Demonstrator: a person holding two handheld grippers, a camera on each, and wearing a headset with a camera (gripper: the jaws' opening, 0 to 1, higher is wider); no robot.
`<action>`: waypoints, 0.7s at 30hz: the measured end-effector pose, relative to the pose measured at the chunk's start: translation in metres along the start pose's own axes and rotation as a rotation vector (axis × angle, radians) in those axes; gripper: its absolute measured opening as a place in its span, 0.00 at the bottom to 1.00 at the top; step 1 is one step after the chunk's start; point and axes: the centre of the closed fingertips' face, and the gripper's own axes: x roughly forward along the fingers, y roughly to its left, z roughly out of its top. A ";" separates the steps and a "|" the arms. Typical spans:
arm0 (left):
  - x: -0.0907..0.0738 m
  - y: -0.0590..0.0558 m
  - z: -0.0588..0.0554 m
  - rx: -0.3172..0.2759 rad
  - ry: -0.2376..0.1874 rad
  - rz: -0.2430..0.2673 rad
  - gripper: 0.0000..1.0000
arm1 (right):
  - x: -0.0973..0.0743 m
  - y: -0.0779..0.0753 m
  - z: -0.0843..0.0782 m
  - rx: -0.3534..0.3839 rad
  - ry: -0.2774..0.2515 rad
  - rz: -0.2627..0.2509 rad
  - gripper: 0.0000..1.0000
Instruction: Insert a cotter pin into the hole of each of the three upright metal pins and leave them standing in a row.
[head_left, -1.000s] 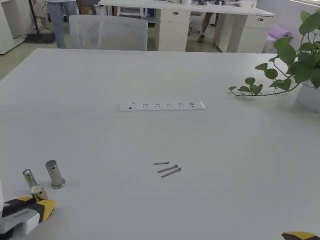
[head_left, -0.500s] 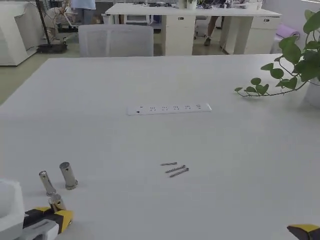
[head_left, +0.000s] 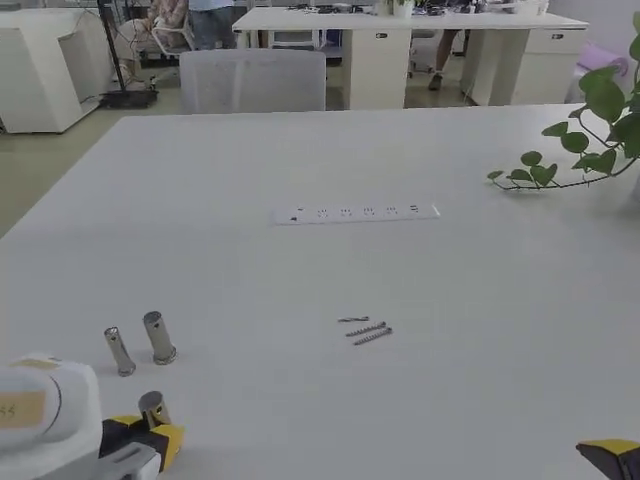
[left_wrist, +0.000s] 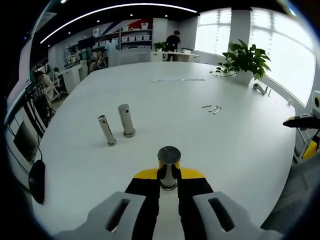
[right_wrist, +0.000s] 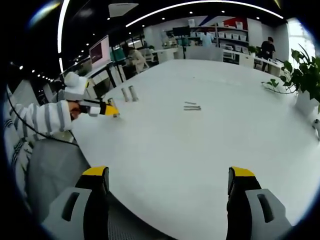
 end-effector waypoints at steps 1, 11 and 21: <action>0.000 -0.003 -0.001 -0.005 0.003 -0.004 0.11 | 0.000 0.001 0.000 -0.004 0.001 0.004 1.00; 0.001 -0.024 -0.011 -0.060 0.006 -0.012 0.11 | 0.000 0.005 -0.001 -0.030 0.015 0.032 1.00; 0.002 -0.034 -0.024 -0.051 0.020 0.031 0.11 | 0.004 0.010 0.000 -0.057 0.021 0.060 1.00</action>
